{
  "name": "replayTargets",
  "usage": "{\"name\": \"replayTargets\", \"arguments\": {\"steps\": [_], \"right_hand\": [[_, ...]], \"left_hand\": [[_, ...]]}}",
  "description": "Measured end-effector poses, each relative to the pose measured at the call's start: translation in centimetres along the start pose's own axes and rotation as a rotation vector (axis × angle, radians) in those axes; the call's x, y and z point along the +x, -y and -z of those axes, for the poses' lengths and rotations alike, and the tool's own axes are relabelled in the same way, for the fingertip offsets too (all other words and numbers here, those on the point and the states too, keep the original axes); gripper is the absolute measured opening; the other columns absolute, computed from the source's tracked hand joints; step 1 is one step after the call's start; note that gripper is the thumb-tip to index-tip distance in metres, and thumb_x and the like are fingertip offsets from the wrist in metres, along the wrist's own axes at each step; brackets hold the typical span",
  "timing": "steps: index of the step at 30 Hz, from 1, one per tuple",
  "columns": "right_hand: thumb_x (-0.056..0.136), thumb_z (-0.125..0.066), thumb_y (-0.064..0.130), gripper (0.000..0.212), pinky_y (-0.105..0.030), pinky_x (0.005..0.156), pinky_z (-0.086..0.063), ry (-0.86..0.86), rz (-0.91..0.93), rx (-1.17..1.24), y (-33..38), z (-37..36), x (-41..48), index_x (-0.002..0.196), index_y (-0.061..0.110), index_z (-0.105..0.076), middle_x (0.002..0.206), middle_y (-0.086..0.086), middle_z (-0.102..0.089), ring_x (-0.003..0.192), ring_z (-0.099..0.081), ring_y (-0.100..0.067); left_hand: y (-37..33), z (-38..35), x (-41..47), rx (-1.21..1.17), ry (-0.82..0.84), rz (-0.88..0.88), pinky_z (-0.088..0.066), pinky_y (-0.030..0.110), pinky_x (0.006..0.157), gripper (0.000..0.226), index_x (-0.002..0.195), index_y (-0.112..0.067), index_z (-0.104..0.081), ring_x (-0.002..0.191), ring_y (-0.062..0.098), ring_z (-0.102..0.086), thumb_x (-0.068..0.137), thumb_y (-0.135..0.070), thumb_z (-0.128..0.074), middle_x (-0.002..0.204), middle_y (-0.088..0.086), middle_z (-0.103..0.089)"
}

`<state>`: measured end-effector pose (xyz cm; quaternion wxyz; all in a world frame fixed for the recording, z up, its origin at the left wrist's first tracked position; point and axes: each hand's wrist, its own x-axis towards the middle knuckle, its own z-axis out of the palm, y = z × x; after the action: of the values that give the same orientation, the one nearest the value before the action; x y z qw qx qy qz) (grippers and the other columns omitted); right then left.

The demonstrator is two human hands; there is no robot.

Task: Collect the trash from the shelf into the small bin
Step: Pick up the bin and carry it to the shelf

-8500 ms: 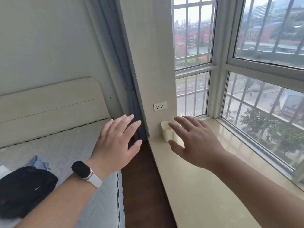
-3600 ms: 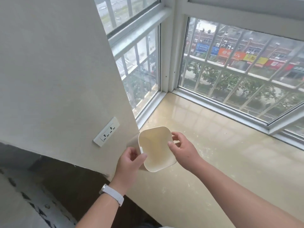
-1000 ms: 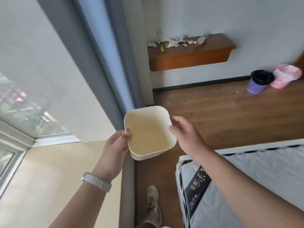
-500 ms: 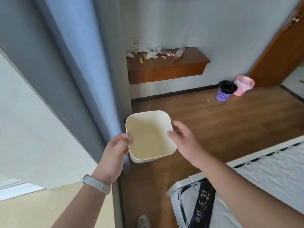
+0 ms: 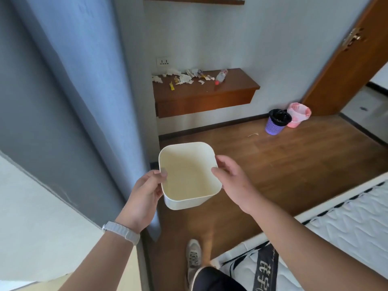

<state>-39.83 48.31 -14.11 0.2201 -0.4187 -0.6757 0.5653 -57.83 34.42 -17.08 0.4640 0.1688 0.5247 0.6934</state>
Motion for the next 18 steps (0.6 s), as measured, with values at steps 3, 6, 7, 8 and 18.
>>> {"name": "replayTargets", "arguments": {"steps": [3, 6, 7, 8, 18], "right_hand": [[0.098, -0.058, 0.020, 0.026, -0.022, 0.079, -0.048, -0.001, -0.001, 0.014, 0.3, 0.2, 2.6, 0.113, 0.039, -0.053, 0.106, 0.021, -0.064, 0.090, -0.064, 0.004], [0.098, -0.057, 0.023, 0.025, -0.029, 0.088, -0.053, 0.005, 0.000, 0.001, 0.9, 0.6, 5.6, 0.117, 0.037, -0.054, 0.110, 0.019, -0.064, 0.098, -0.064, -0.002], [0.098, -0.058, 0.023, 0.024, -0.030, 0.089, -0.053, 0.005, 0.003, 0.006, 1.1, 0.8, 6.8, 0.116, 0.038, -0.055, 0.111, 0.017, -0.065, 0.098, -0.064, -0.003], [0.098, -0.058, 0.023, 0.023, -0.030, 0.089, -0.053, 0.007, 0.005, 0.012, 1.3, 1.0, 7.9, 0.112, 0.041, -0.056, 0.110, 0.016, -0.066, 0.098, -0.065, -0.003], [0.096, -0.058, 0.024, 0.024, -0.046, 0.090, -0.057, -0.019, 0.009, 0.065, 3.6, 5.4, 20.4, 0.105, 0.046, -0.060, 0.106, 0.014, -0.069, 0.096, -0.069, -0.010]], "left_hand": [[-0.6, -0.5, 2.5, 0.004, 0.006, -0.004, -0.042, 0.049, 0.100, 0.081, 0.119, 0.020, -0.053, 0.103, 0.035, -0.059, 0.064, -0.036, -0.071, 0.116, 0.033, -0.065], [-1.4, -0.7, 5.9, 0.015, 0.004, -0.014, -0.041, 0.053, 0.105, 0.083, 0.124, 0.021, -0.051, 0.107, 0.037, -0.060, 0.067, -0.036, -0.071, 0.123, 0.035, -0.062], [-1.6, -0.8, 7.2, 0.015, 0.004, -0.016, -0.039, 0.055, 0.109, 0.082, 0.125, 0.020, -0.050, 0.110, 0.039, -0.059, 0.069, -0.036, -0.070, 0.127, 0.038, -0.060], [-1.7, -1.0, 8.6, 0.015, 0.004, -0.012, -0.036, 0.057, 0.112, 0.080, 0.126, 0.020, -0.050, 0.114, 0.041, -0.059, 0.071, -0.035, -0.070, 0.131, 0.039, -0.057], [-4.7, -5.4, 22.0, 0.110, 0.019, 0.034, -0.043, 0.050, 0.111, 0.053, 0.127, -0.002, -0.062, 0.125, 0.034, -0.059, 0.086, -0.035, -0.063, 0.128, 0.018, -0.067]]}}
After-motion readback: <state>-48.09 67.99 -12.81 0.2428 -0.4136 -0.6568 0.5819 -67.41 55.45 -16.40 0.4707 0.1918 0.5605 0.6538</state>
